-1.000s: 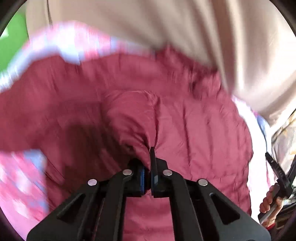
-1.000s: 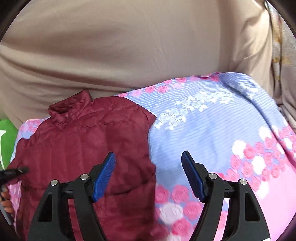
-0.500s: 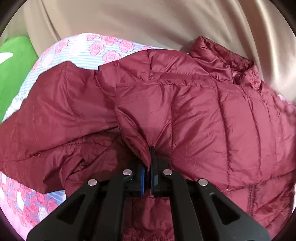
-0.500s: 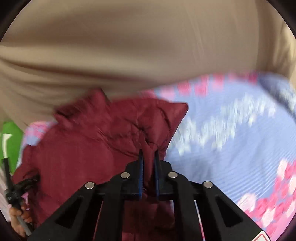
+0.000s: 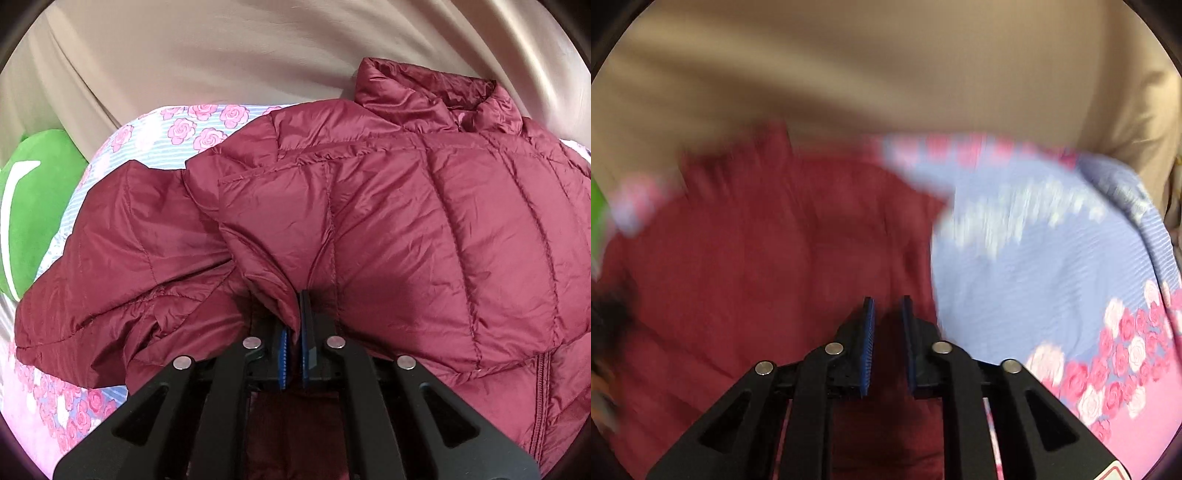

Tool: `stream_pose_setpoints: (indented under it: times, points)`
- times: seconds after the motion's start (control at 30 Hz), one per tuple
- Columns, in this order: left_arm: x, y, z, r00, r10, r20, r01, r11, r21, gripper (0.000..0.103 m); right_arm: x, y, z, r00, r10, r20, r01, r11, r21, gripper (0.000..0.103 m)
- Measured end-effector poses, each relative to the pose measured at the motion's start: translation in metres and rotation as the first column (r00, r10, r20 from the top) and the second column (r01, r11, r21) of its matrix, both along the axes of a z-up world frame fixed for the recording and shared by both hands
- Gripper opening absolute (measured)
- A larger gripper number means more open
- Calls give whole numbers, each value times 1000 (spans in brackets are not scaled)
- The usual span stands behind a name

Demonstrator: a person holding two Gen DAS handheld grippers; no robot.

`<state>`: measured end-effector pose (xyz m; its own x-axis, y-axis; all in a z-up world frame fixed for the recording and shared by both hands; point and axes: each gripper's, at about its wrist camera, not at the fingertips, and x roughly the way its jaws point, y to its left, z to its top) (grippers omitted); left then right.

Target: Fold large clothes

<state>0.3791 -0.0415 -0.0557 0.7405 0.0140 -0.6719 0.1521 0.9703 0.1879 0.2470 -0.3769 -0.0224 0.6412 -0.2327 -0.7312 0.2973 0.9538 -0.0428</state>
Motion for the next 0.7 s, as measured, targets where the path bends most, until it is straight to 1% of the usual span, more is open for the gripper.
stream_pose_setpoints:
  times: [0.03, 0.07, 0.1, 0.17, 0.2, 0.23, 0.27, 0.3, 0.33, 0.37, 0.4, 0.47, 0.5, 0.53, 0.57, 0.6, 0.63, 0.67, 0.7]
  points:
    - [-3, -2, 1, 1000, -1, 0, 1, 1000, -4, 4, 4, 0, -13, 999, -15, -46, 14, 1000, -20, 3]
    - [-5, -3, 1, 1000, 3, -1, -3, 1000, -5, 4, -2, 0, -11, 999, -24, -26, 23, 1000, -18, 3]
    - [-9, -2, 5, 1000, 5, -1, -5, 1000, -5, 4, -8, 0, -3, 999, -32, -1, 32, 999, 1, 4]
    - [-13, -3, 5, 1000, 6, -1, -6, 1000, -1, 4, -23, 5, 14, 997, -9, 77, 5, 999, 48, 5]
    - [-8, 1, 6, 1000, 7, -1, -7, 1000, 2, 4, -25, 7, 15, 997, -6, 81, 4, 999, 33, 5]
    - [-5, 1, 6, 1000, 8, 0, -8, 1000, 7, 4, -20, 10, 5, 1000, -10, 25, 10, 1000, -10, 5]
    - [1, 3, 8, 1000, 8, 1, -8, 1000, 11, 4, -14, 11, -9, 999, -14, -38, 13, 1000, -26, 4]
    - [-1, 2, 8, 1000, 8, 2, -8, 1000, 10, 4, -13, 10, -21, 998, -12, -60, 11, 1000, -26, 4]
    - [1, 4, 8, 1000, 10, 0, -10, 1000, 8, 5, -19, 11, -25, 999, -10, -43, 9, 999, -39, 4]
    - [1, 5, 8, 1000, 12, 0, -12, 1000, 3, 6, -22, 14, -22, 998, -17, -53, 15, 999, -44, 4]
    - [4, 8, 9, 1000, 16, 0, -16, 1000, -3, 7, -25, 15, -19, 998, -26, -52, 24, 999, -27, 5]
    - [6, 16, 11, 999, 33, 4, -33, 999, -21, 14, -34, 19, -12, 999, -21, -39, 23, 999, 42, 5]
    - [1, 21, 14, 999, 41, 3, -41, 999, -37, 18, -40, 20, -9, 999, -24, -35, 26, 998, 60, 5]
    - [-5, 28, 18, 999, 38, -4, -38, 997, -63, 28, -45, 23, -6, 999, -23, -35, 26, 997, 69, 9]
    - [-9, 38, 23, 999, 38, -8, -39, 996, -85, 48, -55, 29, -1, 999, -11, -32, 14, 997, 73, 9]
    - [-15, 49, 27, 999, 47, -7, -48, 993, -104, 61, -65, 36, 4, 1000, 3, -23, -2, 998, 68, 10]
    - [-23, 64, 33, 998, 64, 0, -64, 990, -124, 78, -75, 43, 7, 1000, 18, -17, -17, 998, 53, 14]
    - [-34, 87, 40, 996, 91, 14, -88, 984, -155, 82, -84, 50, 9, 999, 29, -16, -29, 999, 39, 17]
    - [-41, 107, 45, 993, 115, 21, -109, 979, -174, 84, -97, 58, 10, 999, 42, -15, -42, 999, 17, 23]
